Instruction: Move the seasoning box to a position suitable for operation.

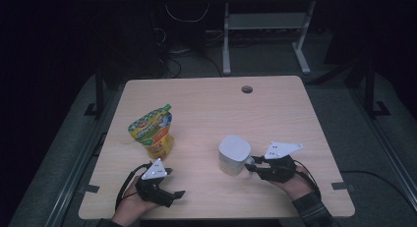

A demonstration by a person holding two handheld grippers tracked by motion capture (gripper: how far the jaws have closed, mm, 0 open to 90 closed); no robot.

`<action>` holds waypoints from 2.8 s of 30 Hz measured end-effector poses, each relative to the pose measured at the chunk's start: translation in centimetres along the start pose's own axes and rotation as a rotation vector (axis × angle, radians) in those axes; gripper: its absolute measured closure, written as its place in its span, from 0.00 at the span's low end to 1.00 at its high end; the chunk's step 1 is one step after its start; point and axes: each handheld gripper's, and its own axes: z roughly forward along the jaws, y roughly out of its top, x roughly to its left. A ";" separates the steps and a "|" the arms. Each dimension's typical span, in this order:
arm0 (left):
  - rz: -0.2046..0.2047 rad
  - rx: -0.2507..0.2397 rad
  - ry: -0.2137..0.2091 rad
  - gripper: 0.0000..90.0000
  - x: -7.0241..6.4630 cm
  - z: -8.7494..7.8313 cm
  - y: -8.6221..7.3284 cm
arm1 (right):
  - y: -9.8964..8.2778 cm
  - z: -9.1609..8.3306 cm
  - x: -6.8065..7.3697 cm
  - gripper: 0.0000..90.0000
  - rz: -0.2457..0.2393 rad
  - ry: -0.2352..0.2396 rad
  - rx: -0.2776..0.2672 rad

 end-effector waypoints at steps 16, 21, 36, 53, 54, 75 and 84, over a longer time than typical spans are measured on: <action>0.008 -0.001 0.001 0.09 0.0 -0.2 0.0 | -0.3 -1.0 -0.6 0.71 0.036 -0.047 -0.008; 0.008 0.000 0.000 0.09 0.0 -0.1 0.0 | -0.6 -1.3 -1.3 0.71 0.047 -0.076 -0.011; 0.000 0.000 -0.001 0.09 0.0 0.0 0.0 | -0.7 -0.9 -3.2 0.72 0.080 -0.126 -0.005; -0.009 -0.019 0.001 0.14 0.0 -0.3 0.0 | -0.8 -4.0 -1.3 1.00 0.128 -0.121 -0.055; -0.009 -0.018 0.002 0.14 0.0 -0.3 0.0 | -0.6 -4.0 -1.3 1.00 0.125 -0.119 -0.058; -0.019 -0.022 0.002 0.14 0.5 -0.6 -0.5 | 3.0 -3.8 -2.6 1.00 0.104 -0.093 -0.113; -0.015 -0.019 -0.003 0.14 0.2 -0.4 -0.2 | 4.0 -3.6 -2.3 1.00 0.090 -0.079 -0.131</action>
